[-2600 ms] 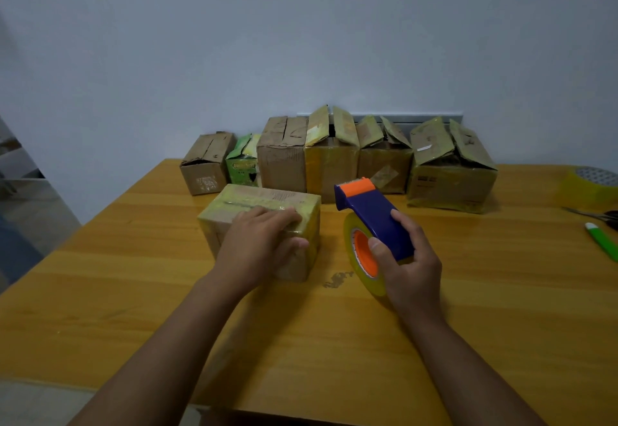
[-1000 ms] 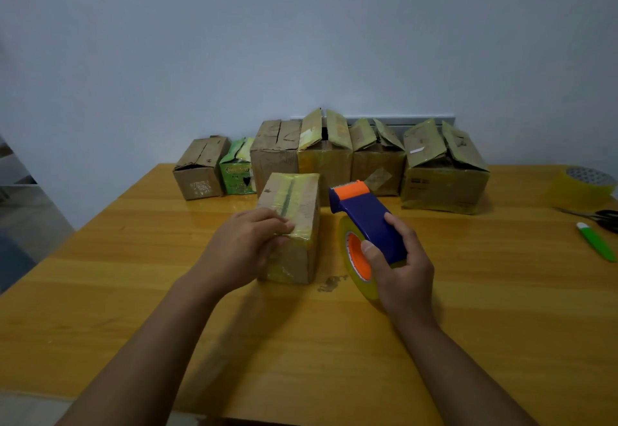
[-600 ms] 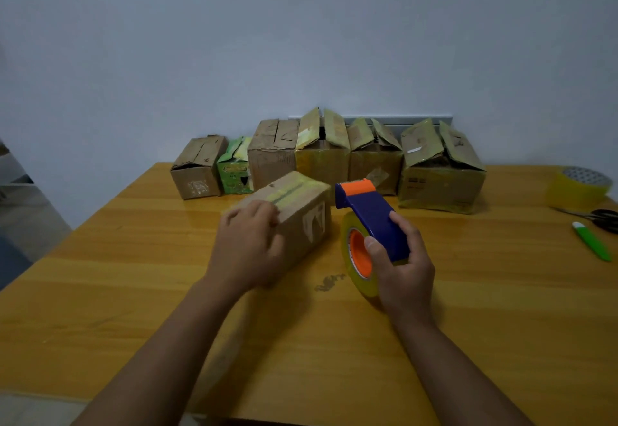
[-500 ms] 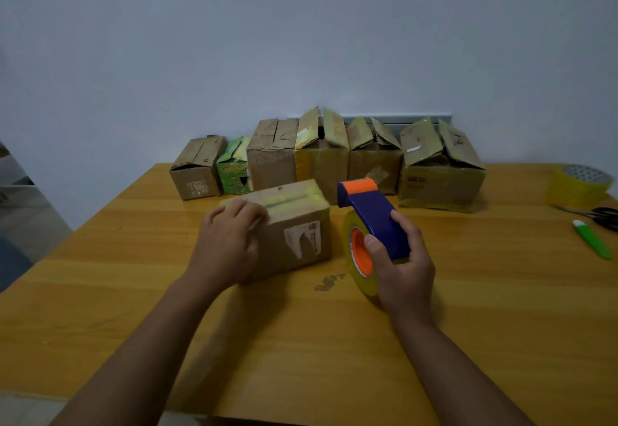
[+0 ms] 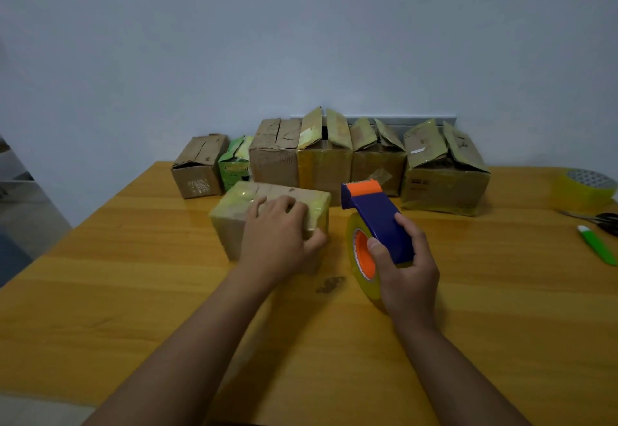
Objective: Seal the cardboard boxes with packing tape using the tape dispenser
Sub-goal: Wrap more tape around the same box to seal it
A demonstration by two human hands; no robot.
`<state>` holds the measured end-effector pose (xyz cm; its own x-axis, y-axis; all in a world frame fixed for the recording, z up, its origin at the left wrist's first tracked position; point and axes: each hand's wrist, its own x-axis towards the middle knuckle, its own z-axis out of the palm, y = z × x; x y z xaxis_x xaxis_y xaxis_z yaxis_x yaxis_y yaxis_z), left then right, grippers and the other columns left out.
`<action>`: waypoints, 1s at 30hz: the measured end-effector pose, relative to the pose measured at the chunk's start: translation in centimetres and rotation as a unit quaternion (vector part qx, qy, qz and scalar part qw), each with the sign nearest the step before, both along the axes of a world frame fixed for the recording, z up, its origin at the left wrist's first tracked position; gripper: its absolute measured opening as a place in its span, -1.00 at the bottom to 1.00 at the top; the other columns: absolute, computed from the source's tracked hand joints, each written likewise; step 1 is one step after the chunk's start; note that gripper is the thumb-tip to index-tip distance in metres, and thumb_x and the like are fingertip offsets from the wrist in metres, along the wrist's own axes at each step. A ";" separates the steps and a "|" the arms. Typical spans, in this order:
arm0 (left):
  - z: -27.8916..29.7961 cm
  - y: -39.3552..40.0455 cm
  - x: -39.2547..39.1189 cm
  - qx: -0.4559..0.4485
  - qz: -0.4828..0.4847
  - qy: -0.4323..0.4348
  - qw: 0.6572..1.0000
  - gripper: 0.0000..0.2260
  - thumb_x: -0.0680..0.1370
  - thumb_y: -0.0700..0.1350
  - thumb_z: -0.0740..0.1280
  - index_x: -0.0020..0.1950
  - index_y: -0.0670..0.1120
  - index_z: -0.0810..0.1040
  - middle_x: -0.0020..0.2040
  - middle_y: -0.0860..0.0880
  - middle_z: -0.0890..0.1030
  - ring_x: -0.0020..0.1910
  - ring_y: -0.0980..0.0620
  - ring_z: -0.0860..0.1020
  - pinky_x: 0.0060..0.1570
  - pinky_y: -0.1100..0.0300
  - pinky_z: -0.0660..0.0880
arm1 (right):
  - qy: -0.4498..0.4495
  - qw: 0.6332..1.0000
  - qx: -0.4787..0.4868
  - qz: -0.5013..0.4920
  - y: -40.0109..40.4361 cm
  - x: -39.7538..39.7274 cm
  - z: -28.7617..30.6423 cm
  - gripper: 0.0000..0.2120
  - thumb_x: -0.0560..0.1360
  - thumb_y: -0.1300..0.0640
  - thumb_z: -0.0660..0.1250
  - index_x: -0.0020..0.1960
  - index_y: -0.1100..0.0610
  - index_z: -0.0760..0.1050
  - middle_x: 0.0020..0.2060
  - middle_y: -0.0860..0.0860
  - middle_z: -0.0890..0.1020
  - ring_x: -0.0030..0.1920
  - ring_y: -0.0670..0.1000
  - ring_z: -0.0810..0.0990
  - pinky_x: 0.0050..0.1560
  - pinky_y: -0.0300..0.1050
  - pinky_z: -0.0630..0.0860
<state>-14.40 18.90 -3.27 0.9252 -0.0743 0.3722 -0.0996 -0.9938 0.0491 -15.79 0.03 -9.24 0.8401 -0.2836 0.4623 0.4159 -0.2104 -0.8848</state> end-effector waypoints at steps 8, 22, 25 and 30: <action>-0.8 4.4 -1.9 -0.116 -0.139 -0.015 0.983 -0.58 0.56 0.15 0.15 0.31 -0.03 0.50 0.34 0.03 0.49 0.33 0.06 0.40 0.18 0.15 0.44 | -0.004 1.000 -0.001 0.008 0.3 0.0 0.0 -0.46 0.35 -0.28 0.33 0.30 -0.28 0.34 0.15 -0.34 0.44 0.11 -0.25 0.51 -0.08 -0.22 0.56; -1.8 2.2 -2.2 -0.105 -0.221 -0.157 0.957 -0.73 0.59 -0.01 0.22 0.03 -0.13 0.65 0.11 -0.06 0.66 0.18 -0.07 0.57 0.24 -0.06 0.44 | -0.031 0.999 0.022 -0.021 -1.2 -0.1 1.7 -0.47 0.33 -0.27 0.34 0.28 -0.23 0.38 0.12 -0.36 0.46 0.10 -0.30 0.50 -0.05 -0.24 0.57; -1.6 -0.8 -2.1 -0.096 -0.252 -0.189 0.944 -0.75 0.59 -0.04 0.24 0.02 -0.14 0.65 0.08 -0.07 0.67 0.15 -0.04 0.57 0.20 0.00 0.46 | -0.062 0.995 0.036 -0.064 -3.7 -0.2 3.6 -0.44 0.35 -0.24 0.35 0.32 -0.14 0.40 0.13 -0.33 0.46 0.09 -0.31 0.51 -0.09 -0.37 0.53; -1.0 -7.2 -1.4 -0.105 -0.300 -0.198 0.927 -0.79 0.60 -0.07 0.27 0.05 -0.14 0.63 0.11 -0.07 0.66 0.19 -0.07 0.57 0.13 0.01 0.50 | -0.092 0.983 0.031 -0.154 -10.3 -1.0 5.1 -0.44 0.39 -0.17 0.38 0.35 -0.05 0.42 0.14 -0.28 0.48 0.09 -0.35 0.49 -0.08 -0.42 0.50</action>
